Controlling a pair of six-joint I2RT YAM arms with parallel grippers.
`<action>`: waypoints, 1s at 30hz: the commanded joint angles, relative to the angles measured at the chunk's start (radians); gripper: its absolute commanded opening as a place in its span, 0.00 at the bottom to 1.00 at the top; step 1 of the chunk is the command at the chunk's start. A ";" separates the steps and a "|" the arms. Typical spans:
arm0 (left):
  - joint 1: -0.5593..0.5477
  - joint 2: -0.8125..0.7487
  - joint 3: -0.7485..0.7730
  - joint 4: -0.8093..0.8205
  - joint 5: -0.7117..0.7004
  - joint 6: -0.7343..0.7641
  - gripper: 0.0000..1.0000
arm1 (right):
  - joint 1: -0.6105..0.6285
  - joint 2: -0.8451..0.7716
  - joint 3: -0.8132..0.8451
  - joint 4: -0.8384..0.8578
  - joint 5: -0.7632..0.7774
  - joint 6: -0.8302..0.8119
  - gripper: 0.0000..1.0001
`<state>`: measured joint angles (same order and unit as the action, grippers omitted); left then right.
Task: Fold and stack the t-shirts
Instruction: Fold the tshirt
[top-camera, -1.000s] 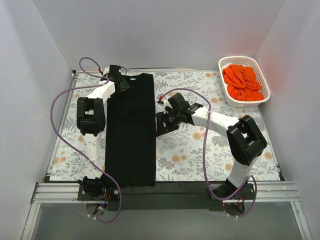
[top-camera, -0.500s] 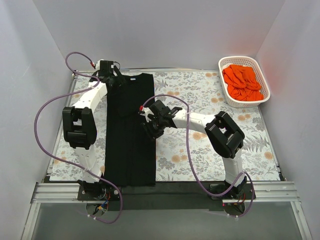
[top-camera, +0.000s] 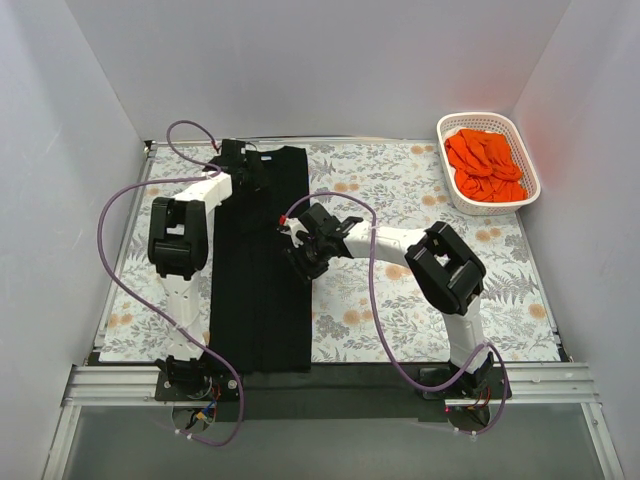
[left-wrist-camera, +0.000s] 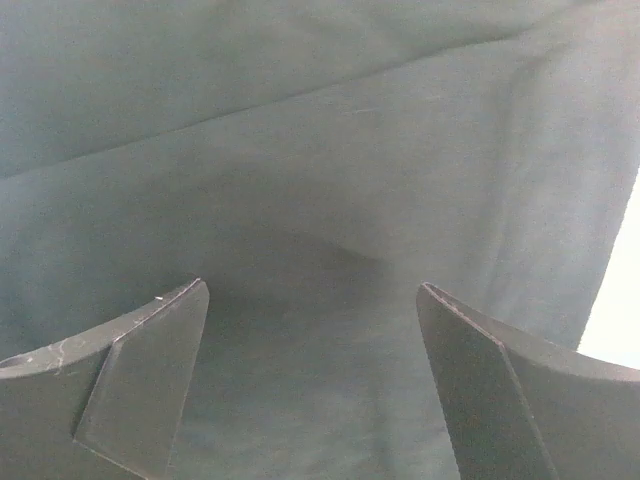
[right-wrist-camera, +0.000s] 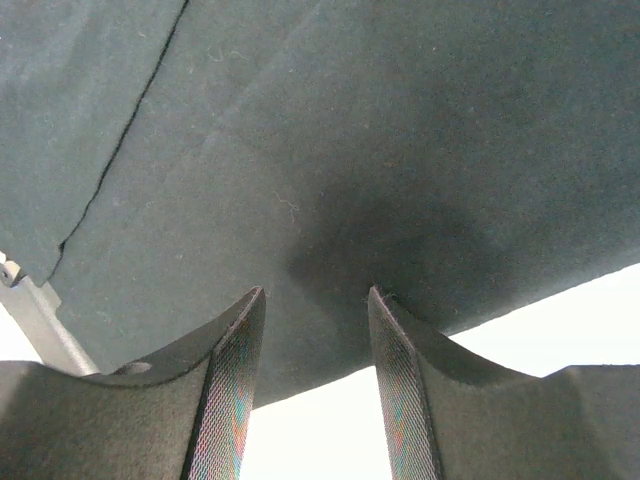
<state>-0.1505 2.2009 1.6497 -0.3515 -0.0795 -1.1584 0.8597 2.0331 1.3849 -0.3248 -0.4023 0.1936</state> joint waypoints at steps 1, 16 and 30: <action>-0.024 0.035 0.031 0.011 0.030 0.014 0.79 | -0.017 -0.016 -0.081 -0.019 0.091 -0.039 0.45; -0.193 0.212 0.238 -0.003 0.078 -0.127 0.78 | -0.211 -0.206 -0.368 -0.022 0.207 -0.138 0.46; -0.221 0.016 0.271 0.000 0.011 -0.161 0.82 | -0.249 -0.402 -0.317 -0.126 0.243 -0.103 0.55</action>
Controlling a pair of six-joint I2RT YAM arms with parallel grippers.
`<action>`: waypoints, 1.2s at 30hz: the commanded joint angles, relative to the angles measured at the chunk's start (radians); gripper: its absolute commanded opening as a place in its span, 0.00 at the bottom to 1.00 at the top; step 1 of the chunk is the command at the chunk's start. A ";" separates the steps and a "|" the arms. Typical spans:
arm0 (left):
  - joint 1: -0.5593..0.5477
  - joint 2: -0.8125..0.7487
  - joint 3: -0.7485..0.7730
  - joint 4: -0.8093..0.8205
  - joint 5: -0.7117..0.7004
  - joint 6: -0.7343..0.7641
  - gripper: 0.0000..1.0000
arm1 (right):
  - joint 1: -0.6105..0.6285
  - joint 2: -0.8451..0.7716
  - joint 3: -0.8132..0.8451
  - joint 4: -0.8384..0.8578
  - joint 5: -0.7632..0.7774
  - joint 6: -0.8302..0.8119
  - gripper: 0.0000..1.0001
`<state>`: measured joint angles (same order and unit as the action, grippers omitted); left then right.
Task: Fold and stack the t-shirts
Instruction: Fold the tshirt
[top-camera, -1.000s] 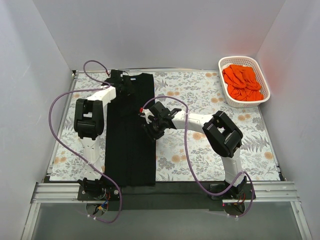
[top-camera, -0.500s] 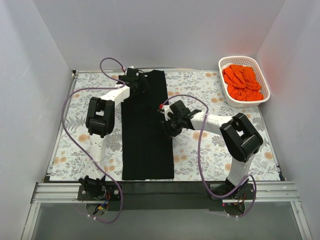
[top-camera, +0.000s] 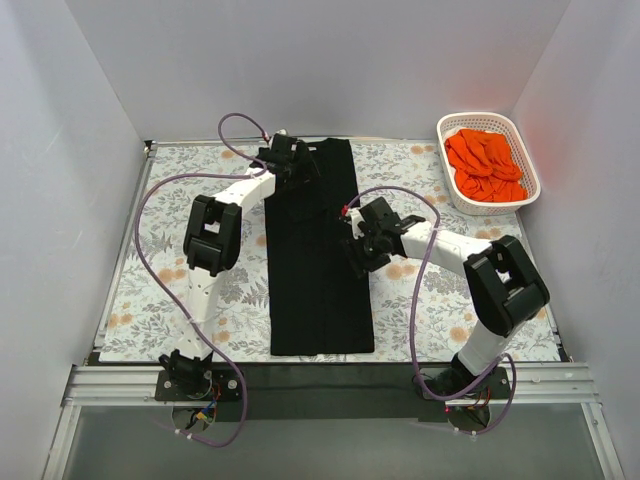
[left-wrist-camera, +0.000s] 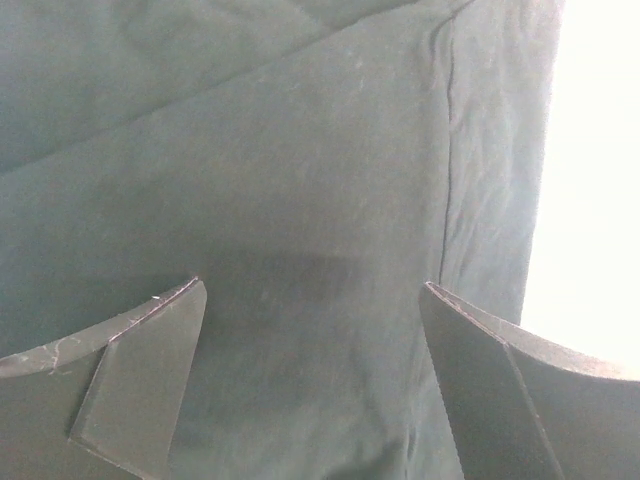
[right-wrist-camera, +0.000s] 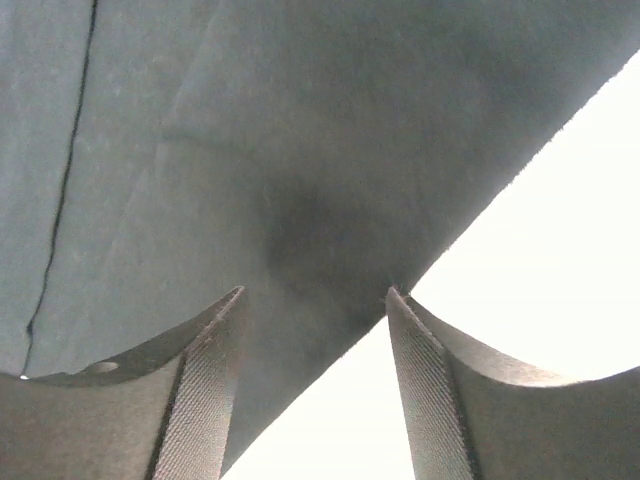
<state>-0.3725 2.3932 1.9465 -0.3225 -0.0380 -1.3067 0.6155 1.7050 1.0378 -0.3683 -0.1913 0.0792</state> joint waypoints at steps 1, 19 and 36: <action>0.000 -0.212 -0.043 -0.036 -0.048 -0.012 0.82 | -0.005 -0.106 0.036 -0.093 0.030 0.017 0.56; -0.313 -1.022 -1.025 -0.408 -0.042 -0.282 0.79 | 0.058 -0.432 -0.330 -0.164 -0.359 0.154 0.33; -0.480 -1.137 -1.201 -0.406 -0.005 -0.505 0.60 | 0.070 -0.467 -0.565 -0.101 -0.266 0.234 0.18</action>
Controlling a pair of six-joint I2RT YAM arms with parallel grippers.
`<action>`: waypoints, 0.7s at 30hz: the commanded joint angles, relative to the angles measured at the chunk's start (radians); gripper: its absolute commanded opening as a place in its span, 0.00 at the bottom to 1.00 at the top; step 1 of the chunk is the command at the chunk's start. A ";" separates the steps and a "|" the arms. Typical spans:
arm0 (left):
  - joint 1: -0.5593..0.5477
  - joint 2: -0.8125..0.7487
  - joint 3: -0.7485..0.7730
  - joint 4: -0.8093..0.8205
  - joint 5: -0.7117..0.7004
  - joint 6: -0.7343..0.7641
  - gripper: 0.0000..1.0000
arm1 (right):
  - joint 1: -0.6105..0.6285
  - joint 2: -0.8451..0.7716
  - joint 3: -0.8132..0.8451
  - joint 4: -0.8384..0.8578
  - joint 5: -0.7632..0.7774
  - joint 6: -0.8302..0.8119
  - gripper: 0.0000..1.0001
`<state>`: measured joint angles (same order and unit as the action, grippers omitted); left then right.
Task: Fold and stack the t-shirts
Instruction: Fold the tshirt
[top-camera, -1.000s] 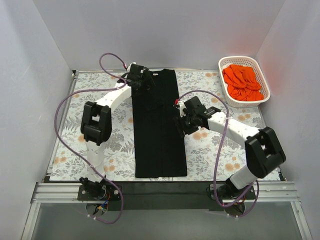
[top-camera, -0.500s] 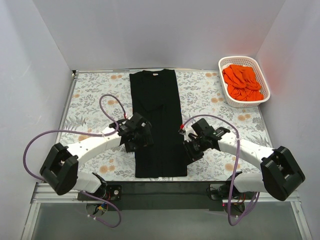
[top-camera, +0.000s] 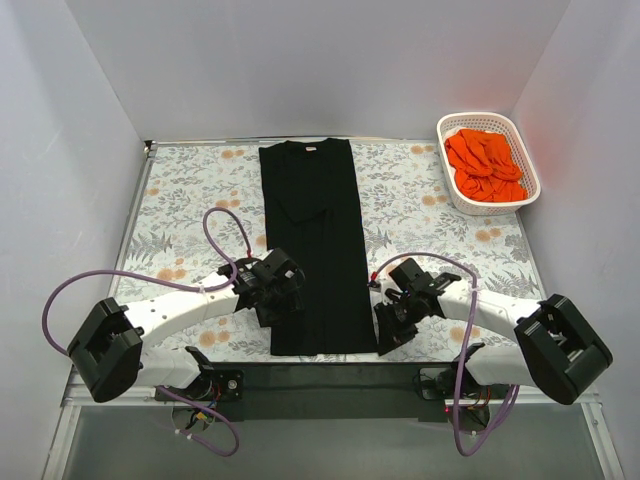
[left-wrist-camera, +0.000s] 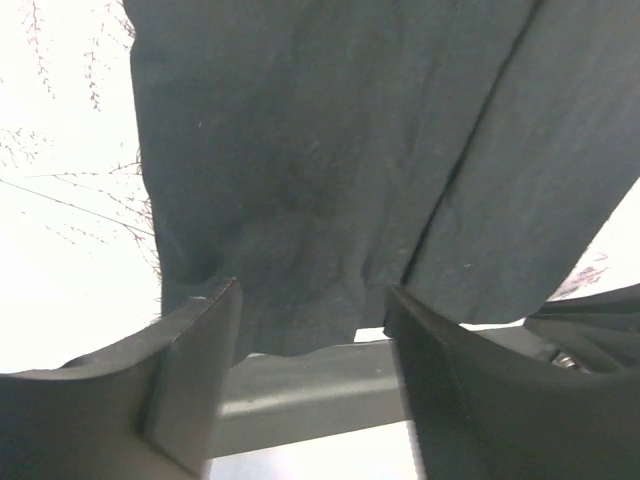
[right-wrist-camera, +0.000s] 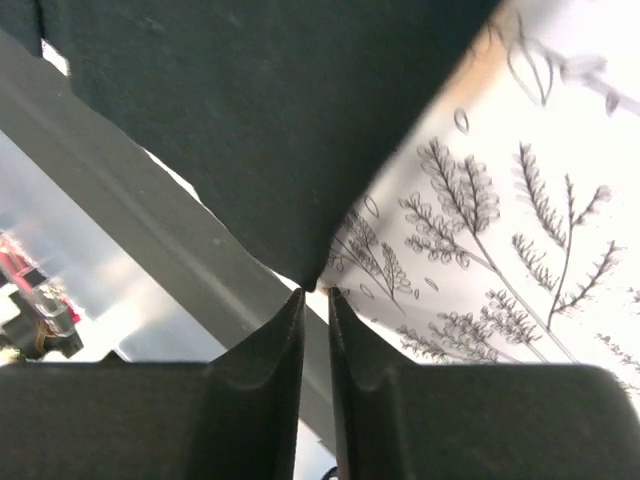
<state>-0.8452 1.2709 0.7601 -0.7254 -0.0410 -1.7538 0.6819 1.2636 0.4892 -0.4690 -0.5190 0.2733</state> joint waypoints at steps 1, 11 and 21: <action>-0.009 -0.018 -0.016 -0.002 -0.002 -0.061 0.54 | 0.004 -0.039 -0.017 -0.013 0.094 0.050 0.18; -0.034 0.004 -0.091 -0.019 0.039 -0.095 0.26 | 0.005 -0.158 0.112 -0.082 0.122 0.079 0.19; -0.035 -0.051 -0.185 -0.094 0.081 -0.141 0.24 | 0.013 -0.072 0.134 0.015 -0.030 0.104 0.19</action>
<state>-0.8734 1.2560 0.6033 -0.7494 0.0231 -1.8656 0.6853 1.1652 0.6540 -0.4885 -0.4850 0.3504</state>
